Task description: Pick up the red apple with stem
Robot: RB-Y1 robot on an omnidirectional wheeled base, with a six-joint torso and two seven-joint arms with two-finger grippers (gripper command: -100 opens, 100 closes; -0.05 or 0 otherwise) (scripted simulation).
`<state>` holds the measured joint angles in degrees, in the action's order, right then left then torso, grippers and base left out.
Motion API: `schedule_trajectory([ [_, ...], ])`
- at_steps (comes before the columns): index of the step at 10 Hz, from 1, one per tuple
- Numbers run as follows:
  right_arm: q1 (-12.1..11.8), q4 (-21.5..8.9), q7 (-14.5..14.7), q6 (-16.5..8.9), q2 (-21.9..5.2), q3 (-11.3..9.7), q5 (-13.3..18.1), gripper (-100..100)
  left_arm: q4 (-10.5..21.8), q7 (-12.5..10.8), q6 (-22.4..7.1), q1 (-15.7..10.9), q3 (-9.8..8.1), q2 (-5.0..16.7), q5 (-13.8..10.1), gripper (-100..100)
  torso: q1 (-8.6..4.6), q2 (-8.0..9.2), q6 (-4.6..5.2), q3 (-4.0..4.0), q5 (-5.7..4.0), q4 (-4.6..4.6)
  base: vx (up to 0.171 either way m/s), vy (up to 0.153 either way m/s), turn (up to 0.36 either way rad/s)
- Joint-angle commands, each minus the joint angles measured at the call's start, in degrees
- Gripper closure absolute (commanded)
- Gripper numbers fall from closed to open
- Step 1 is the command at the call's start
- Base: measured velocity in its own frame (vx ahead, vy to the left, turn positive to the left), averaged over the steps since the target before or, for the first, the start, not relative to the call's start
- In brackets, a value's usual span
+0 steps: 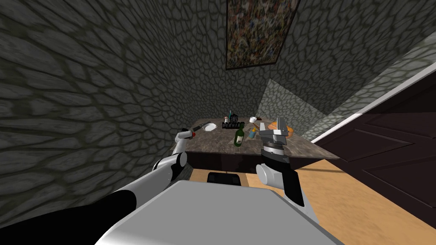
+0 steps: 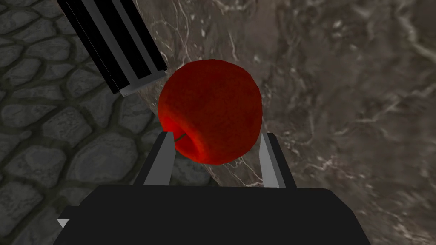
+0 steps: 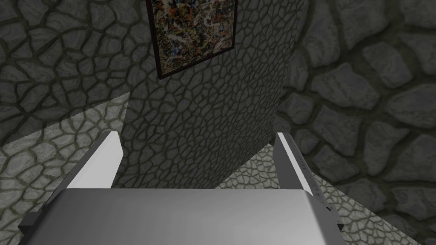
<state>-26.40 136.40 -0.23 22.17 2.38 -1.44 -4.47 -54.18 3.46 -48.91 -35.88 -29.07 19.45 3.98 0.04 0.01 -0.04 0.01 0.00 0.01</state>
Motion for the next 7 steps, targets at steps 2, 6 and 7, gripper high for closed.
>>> schedule_trajectory([
  [2,0.0,0.0,0.0,0.0,0.0,0.0,0.0,0,-2.4,1.8,-1.9,0.1,0.32,-0.5,-1.2,100,-0.12,-0.02,-0.10,0.00,-0.03,0.01,0.019,-0.061,0.193],
  [6,0.0,0.0,0.0,0.0,0.0,0.0,0.0,0,-4.2,3.5,-3.4,0.1,0.57,-0.9,-2.4,100,-0.23,-0.02,0.02,0.00,-0.07,0.01,0.013,-0.051,0.092],
  [7,0.0,0.0,0.0,0.0,0.0,0.0,0.0,0,-4.4,3.6,-3.5,0.1,0.57,-0.9,-2.5,0,-0.13,-0.01,0.04,-0.01,-0.05,0.00,0.000,0.000,0.000],
])
